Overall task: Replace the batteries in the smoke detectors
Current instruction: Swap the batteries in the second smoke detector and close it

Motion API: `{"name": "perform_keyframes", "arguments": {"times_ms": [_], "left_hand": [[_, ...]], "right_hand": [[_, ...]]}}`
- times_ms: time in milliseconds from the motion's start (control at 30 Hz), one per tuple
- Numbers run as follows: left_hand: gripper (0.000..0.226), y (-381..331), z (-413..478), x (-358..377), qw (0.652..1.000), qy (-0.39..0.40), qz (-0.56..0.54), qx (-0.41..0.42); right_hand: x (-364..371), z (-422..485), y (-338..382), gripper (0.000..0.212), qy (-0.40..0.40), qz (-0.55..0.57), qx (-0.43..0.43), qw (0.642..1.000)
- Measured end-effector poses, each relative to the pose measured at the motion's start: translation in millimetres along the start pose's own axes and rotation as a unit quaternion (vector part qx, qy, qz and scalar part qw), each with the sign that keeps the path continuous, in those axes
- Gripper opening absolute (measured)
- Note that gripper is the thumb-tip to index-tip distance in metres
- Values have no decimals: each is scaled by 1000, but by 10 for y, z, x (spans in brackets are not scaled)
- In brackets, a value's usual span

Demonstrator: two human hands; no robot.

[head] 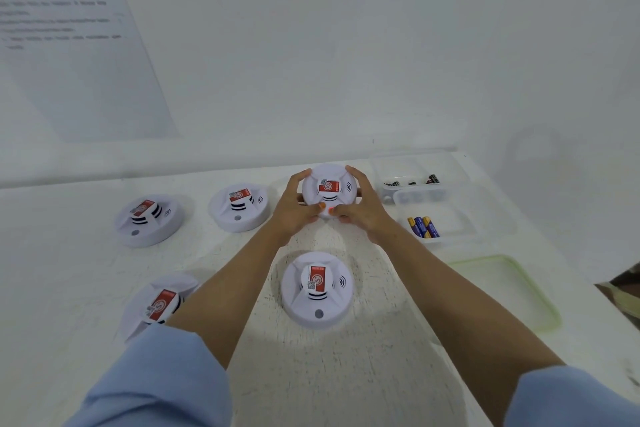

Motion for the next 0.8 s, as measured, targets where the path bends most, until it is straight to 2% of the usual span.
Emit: {"name": "perform_keyframes", "arguments": {"times_ms": [200, 300, 400, 633, 800], "left_hand": [[65, 12, 8, -2, 1000, 6, 9, 3], [69, 2, 12, 4, 1000, 18, 17, 8], [69, -7, 12, 15, 999, 33, 17, 4], [67, 33, 25, 9, 999, 52, 13, -5], [63, 56, 36, 5, 998, 67, 15, -15]], "right_hand": [[16, 34, -124, 60, 5, 35, 18, 999], [28, 68, -263, 67, 7, 48, 62, 997], [-11, 95, -347, 62, -12, 60, 100, 993], [-16, 94, -323, 51, -14, 62, 67, 996], [-23, 109, -355, 49, -15, 61, 74, 995]]}}
Point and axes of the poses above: each hand's wrist, its own z-axis towards the middle knuckle, its own x-axis out of the palm, y = z × x, the point moved 9 cm from there along z, towards the middle knuckle, and after that the axes turned 9 degrees about -x, right-handed, at the moved point
